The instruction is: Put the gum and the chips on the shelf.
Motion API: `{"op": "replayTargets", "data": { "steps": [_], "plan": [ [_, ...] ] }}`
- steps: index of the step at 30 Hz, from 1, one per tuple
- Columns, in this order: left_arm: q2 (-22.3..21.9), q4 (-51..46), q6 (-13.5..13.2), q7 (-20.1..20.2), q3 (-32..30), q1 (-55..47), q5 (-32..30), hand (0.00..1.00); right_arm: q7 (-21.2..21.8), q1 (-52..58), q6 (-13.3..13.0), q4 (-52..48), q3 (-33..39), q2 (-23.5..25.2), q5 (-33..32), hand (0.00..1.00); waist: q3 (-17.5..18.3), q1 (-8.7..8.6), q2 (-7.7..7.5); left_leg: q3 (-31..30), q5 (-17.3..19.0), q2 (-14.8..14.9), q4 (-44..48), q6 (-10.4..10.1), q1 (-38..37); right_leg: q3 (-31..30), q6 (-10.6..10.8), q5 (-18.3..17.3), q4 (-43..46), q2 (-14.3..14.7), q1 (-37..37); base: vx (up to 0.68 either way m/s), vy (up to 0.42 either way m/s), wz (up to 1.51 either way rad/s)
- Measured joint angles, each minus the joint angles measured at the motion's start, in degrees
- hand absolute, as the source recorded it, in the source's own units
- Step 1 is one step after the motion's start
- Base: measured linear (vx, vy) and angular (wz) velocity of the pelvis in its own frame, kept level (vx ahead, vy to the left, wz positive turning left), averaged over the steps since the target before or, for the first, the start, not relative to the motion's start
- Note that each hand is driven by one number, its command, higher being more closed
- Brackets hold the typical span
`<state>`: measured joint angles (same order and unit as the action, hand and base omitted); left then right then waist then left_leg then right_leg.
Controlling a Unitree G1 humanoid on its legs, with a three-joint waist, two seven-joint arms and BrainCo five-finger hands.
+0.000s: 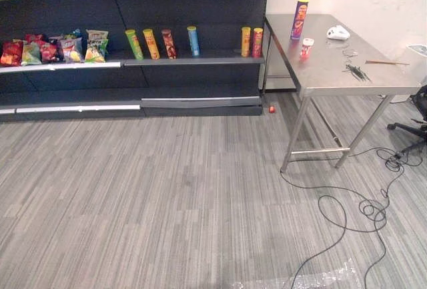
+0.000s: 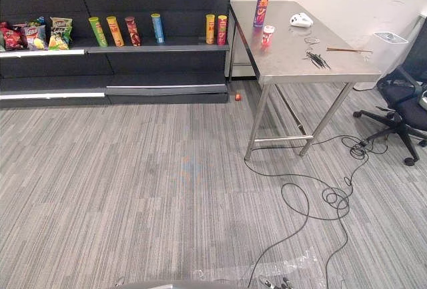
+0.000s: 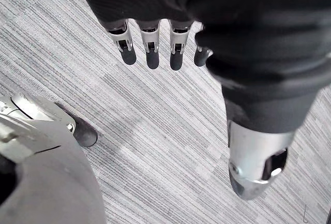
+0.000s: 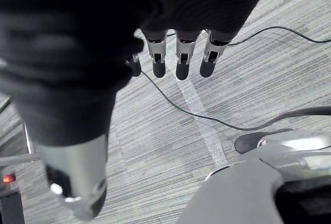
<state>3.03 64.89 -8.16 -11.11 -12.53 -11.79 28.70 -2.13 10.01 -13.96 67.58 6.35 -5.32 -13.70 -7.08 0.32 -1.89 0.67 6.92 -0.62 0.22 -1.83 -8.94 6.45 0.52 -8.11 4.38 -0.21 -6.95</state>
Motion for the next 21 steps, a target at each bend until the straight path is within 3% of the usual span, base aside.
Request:
{"op": "replayTargets", "data": {
  "steps": [3, 5, 7, 8, 10, 12, 14, 15, 16, 17, 18, 19, 21],
  "plan": [
    [-0.43, -2.01, -0.08, 0.09, -2.82, 0.61, 0.75, 0.00, 0.85, -0.15, 1.42, -2.46, -1.20, 0.10, -0.83, 0.00, -2.23, 0.14, -0.50, 1.77, 6.34, 0.98, 16.03, -0.74, 7.38, 0.75, -0.97, -6.19, 9.74, -0.67, 4.47, -0.09, -0.037, 0.08],
    [-0.62, -3.45, -0.07, 0.23, -3.98, 0.76, 3.55, 0.00, 1.92, 0.01, 1.79, -3.99, -2.60, 0.25, -1.08, 0.00, -3.41, 0.01, -1.47, 4.63, 5.98, 1.97, 31.00, -0.74, 15.29, 1.38, -1.60, -7.54, 12.27, -1.39, 5.30, -0.04, -0.045, 0.22],
    [-1.22, -4.48, -0.12, 1.29, -4.43, 0.51, 6.39, 0.00, 2.38, 0.02, 1.93, -4.21, -3.77, -0.39, -0.87, 0.00, -4.11, 0.69, -1.78, 7.84, 7.98, 5.76, 41.94, -0.24, 22.20, 1.34, -1.85, -8.32, 13.11, -1.63, 4.37, 0.06, -0.001, 0.03],
    [-1.30, -4.47, -0.31, 1.65, -4.44, 0.49, 6.89, 0.00, 2.44, 0.05, 1.95, -4.20, -4.10, -0.52, -0.79, 0.00, -4.10, 0.84, -1.82, 8.33, 7.97, 6.61, 41.56, -0.24, 22.77, 1.20, -1.59, -8.57, 13.18, -1.97, 3.96, 0.14, 0.095, -0.11],
    [-1.53, -4.52, -1.67, 2.87, -4.46, 0.36, 7.15, 0.00, 2.80, 0.14, 1.86, -4.22, -4.43, -0.65, -0.63, 0.00, -4.16, 1.31, -1.93, 8.23, 6.68, 8.17, 32.31, -0.75, 22.93, -0.04, -0.36, -10.03, 13.88, -3.95, 2.70, 0.20, 0.180, -0.20],
    [-1.75, -4.52, -2.68, 2.95, -4.49, 0.21, 7.17, 0.00, 3.77, 0.13, 1.69, -4.29, -4.44, -0.73, -0.18, 0.00, -4.20, 1.32, -1.99, 7.96, 4.34, 8.57, 24.79, -0.96, 23.02, -0.83, 0.76, -10.86, 13.79, -5.68, 1.71, 0.25, 0.228, -0.13],
    [-2.63, -4.73, -3.85, 3.00, -5.03, -0.04, 7.15, 0.00, 5.34, 0.24, 1.03, -4.37, -4.49, -1.30, 0.01, 0.00, -4.55, 1.40, -1.29, 7.84, -0.13, 10.24, 15.52, -1.77, 24.32, -2.12, 3.53, -12.87, 13.68, -7.92, 0.43, 0.36, 0.361, -0.13],
    [-3.06, -5.17, -3.96, 3.18, -5.33, -0.36, 7.04, 0.00, 5.77, 0.28, 0.91, -4.40, -4.49, -1.60, 0.08, 0.00, -4.52, 1.40, -0.78, 7.77, -0.71, 10.63, 14.14, -2.42, 24.65, -2.46, 4.36, -13.45, 13.64, -8.12, 0.02, 0.27, 0.334, -0.26],
    [-3.46, -5.60, -4.19, 3.68, -5.58, -0.96, 6.99, 0.00, 6.40, 0.24, 0.80, -4.36, -4.45, -1.91, 0.27, 0.00, -4.59, 1.47, -0.35, 8.43, -4.55, 11.83, 15.02, -4.24, 24.71, -3.33, 6.05, -14.79, 13.56, -9.12, -1.39, 0.49, 0.561, -0.38],
    [-3.10, -5.52, -4.22, 4.20, -5.88, -2.00, 6.92, 0.00, 6.46, 0.23, 0.76, -4.03, -3.89, -1.16, 0.85, 0.00, -4.28, 1.54, -0.30, 8.52, -6.23, 10.18, 18.63, -3.53, 24.81, -4.26, 5.47, -15.67, 12.32, -11.23, -3.50, 0.46, 0.453, -0.42],
    [-2.72, -5.48, -4.26, 4.34, -5.92, -2.29, 6.58, 0.00, 6.49, 0.11, 0.71, -3.69, -2.85, -0.77, 1.76, 0.00, -3.94, 1.54, -1.35, 9.25, -4.27, 9.40, 20.51, -2.57, 25.00, -5.19, 4.98, -15.00, 11.71, -11.76, -4.26, 0.57, 0.497, -0.24],
    [-2.08, -5.36, -4.21, 4.80, -5.81, -1.83, 5.85, 0.00, 6.60, 0.03, -0.03, -3.75, -1.09, 0.70, 2.62, 0.00, -3.36, 1.35, -2.18, 9.75, -0.69, 8.13, 23.38, -1.65, 25.40, -7.51, 4.51, -10.92, 11.70, -12.71, -4.56, 0.37, 0.278, -0.03],
    [-1.33, -4.65, -4.09, 5.08, -5.61, -1.26, 3.27, 0.00, 6.36, 0.09, -0.37, -3.54, 0.47, 1.40, 2.47, 0.00, -3.03, 1.33, -2.63, 9.96, 0.88, 6.10, 23.88, -0.98, 24.26, -8.88, 4.84, -7.21, 13.74, -13.73, -4.32, 0.42, 0.364, 0.13]
  ]
}}
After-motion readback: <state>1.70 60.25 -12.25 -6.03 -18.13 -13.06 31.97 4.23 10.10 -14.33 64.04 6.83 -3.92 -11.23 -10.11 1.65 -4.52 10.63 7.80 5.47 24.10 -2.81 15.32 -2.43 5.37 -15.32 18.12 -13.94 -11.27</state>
